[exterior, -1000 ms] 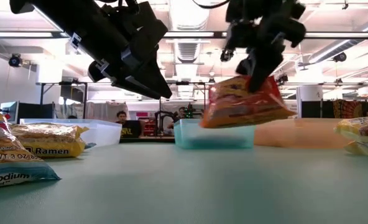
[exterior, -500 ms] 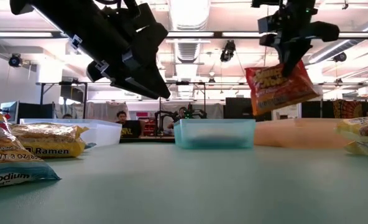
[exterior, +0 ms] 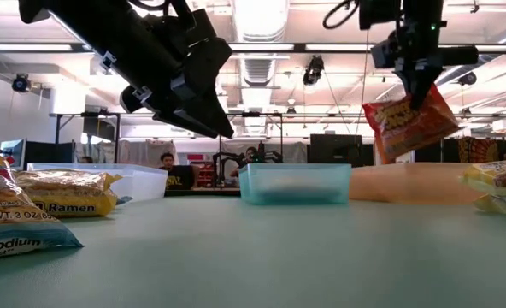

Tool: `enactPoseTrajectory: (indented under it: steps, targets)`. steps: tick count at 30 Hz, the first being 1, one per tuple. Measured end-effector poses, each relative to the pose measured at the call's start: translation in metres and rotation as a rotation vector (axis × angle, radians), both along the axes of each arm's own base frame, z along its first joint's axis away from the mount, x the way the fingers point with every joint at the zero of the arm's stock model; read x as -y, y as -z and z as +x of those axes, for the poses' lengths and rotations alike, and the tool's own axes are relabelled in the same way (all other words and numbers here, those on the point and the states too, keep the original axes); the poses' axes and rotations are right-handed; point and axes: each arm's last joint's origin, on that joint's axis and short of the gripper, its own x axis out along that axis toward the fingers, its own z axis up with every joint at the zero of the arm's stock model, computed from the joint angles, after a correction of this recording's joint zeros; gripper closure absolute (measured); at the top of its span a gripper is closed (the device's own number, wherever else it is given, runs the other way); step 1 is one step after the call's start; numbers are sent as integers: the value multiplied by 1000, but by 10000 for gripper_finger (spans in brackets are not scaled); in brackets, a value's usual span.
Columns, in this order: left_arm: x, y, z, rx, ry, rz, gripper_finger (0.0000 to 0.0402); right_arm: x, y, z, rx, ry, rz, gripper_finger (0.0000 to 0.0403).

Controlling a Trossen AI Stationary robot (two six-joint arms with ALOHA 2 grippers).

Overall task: Sort Maruchan noodles
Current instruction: Put the orange noodle pack into the orange bin

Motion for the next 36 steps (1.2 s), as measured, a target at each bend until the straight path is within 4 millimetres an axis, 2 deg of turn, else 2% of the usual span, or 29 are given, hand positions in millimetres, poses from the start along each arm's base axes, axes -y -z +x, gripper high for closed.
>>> enactPoseTrajectory:
  steps: [7, 12, 22, 32, 36]
  targets:
    - [-1, 0, 0, -1, -3, 0, 260, 0, 31, -5, -86, -21, 38, 393]
    - [-3, 0, 1, 1, -12, -2, 260, 2, 51, -3, -58, 29, 0, 384]
    - [-8, -2, 4, 9, -29, -9, 260, 4, 52, 0, -11, 93, -48, 381]
    - [-8, -2, 4, 11, -33, -12, 260, 3, 53, 2, 10, 48, 4, 393]
    - [-9, -2, 4, 11, -34, -12, 260, 5, 52, 4, 29, 63, -14, 381]
